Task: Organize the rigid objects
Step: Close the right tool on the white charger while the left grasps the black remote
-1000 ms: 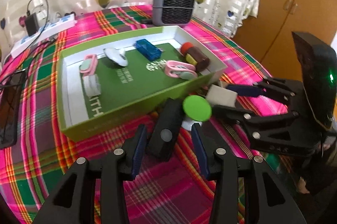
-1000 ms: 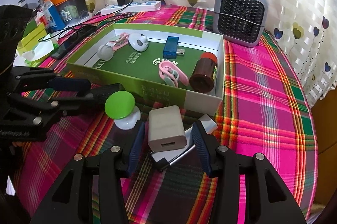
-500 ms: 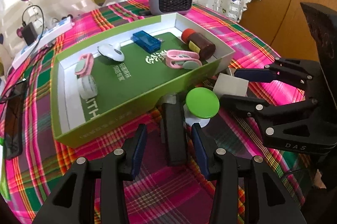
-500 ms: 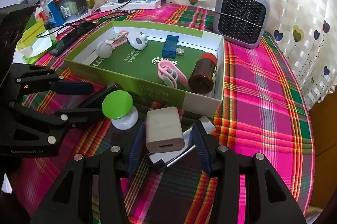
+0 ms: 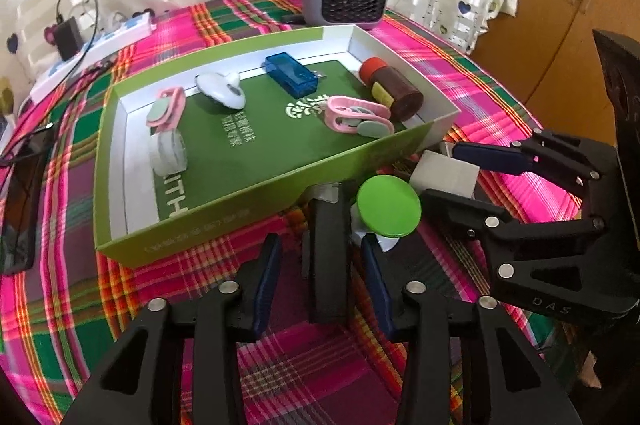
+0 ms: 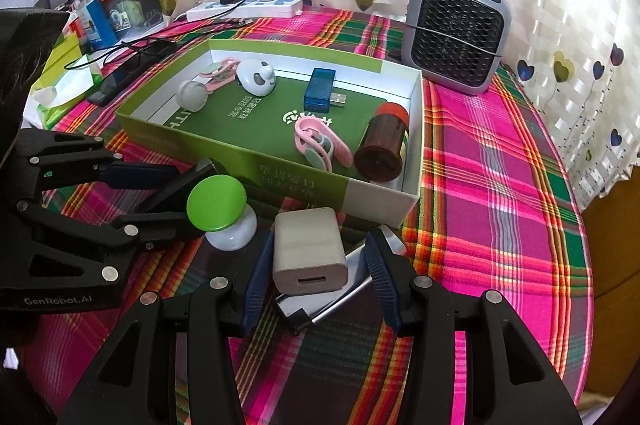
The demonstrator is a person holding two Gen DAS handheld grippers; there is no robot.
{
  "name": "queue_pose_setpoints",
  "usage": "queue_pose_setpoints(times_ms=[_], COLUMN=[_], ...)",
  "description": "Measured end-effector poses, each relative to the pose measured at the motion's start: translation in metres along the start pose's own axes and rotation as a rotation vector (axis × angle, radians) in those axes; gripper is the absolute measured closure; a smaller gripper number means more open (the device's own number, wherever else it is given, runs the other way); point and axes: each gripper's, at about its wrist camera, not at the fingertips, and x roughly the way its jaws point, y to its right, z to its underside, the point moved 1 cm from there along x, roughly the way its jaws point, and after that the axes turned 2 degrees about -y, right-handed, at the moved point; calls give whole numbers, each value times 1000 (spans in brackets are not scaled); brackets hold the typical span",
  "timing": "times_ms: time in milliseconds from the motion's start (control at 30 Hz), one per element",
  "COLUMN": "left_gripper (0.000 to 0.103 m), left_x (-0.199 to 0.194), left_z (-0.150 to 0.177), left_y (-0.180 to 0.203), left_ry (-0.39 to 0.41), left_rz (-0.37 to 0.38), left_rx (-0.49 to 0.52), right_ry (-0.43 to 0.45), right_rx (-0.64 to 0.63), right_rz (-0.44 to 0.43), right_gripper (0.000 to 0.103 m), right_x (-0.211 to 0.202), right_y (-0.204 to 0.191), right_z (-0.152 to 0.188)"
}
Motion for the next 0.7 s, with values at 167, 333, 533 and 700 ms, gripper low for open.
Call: queue_pose_setpoints(times_ms=[167, 333, 533, 700], left_gripper=[78, 80, 80, 80], left_x=[-2, -3, -5, -7], left_z=[2, 5, 8, 11], left_y=[-5, -6, -8, -9], left_ry=[2, 12, 22, 26], left_rz=[1, 4, 11, 3], left_rx=[-30, -39, -58, -69], right_ry=[1, 7, 10, 15], right_rx=[6, 2, 5, 19], right_rz=[-1, -11, -5, -6], right_gripper=[56, 65, 66, 67], right_x=[0, -2, -2, -3], right_y=[1, -2, -3, -4], right_z=[0, 1, 1, 3])
